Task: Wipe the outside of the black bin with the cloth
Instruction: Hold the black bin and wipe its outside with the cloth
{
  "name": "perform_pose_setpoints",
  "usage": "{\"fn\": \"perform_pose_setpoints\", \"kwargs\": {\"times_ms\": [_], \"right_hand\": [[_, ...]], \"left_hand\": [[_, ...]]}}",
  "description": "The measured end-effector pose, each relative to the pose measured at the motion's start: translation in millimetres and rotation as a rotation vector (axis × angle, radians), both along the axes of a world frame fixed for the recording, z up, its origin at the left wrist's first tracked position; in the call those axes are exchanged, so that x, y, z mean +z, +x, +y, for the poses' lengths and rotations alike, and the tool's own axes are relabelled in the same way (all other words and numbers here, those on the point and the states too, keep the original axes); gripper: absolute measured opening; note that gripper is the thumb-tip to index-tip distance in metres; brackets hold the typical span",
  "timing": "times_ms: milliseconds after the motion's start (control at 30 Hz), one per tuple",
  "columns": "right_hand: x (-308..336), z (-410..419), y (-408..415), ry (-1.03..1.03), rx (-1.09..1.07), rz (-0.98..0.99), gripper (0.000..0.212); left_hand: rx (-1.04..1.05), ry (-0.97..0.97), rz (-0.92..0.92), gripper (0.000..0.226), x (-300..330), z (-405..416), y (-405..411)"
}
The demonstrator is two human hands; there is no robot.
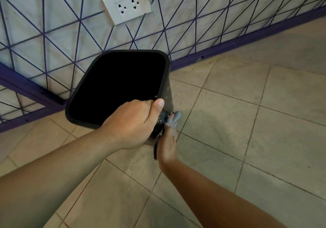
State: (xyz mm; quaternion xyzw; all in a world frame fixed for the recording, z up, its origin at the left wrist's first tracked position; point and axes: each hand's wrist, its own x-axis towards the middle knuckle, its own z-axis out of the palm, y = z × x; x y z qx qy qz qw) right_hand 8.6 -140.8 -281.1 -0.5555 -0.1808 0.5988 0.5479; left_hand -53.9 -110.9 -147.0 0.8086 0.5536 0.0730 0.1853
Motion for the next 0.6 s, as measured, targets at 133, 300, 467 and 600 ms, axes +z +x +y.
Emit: {"fn": "perform_pose_setpoints", "kwargs": {"times_ms": [133,300,467,600], "right_hand": [[-6,15,5,-0.16,-0.007,0.111,0.059],[-9,10,2,-0.081,0.012,0.051,0.056],[-5,5,5,-0.057,0.063,0.028,0.059],[-10,7,9,-0.064,0.056,0.025,0.059]], "left_hand": [[-0.005,0.004,0.006,0.051,1,0,1],[-0.007,-0.012,0.023,0.052,3,1,2],[-0.001,-0.01,0.024,0.052,1,0,2],[-0.011,0.002,0.016,0.051,2,0,2]]}}
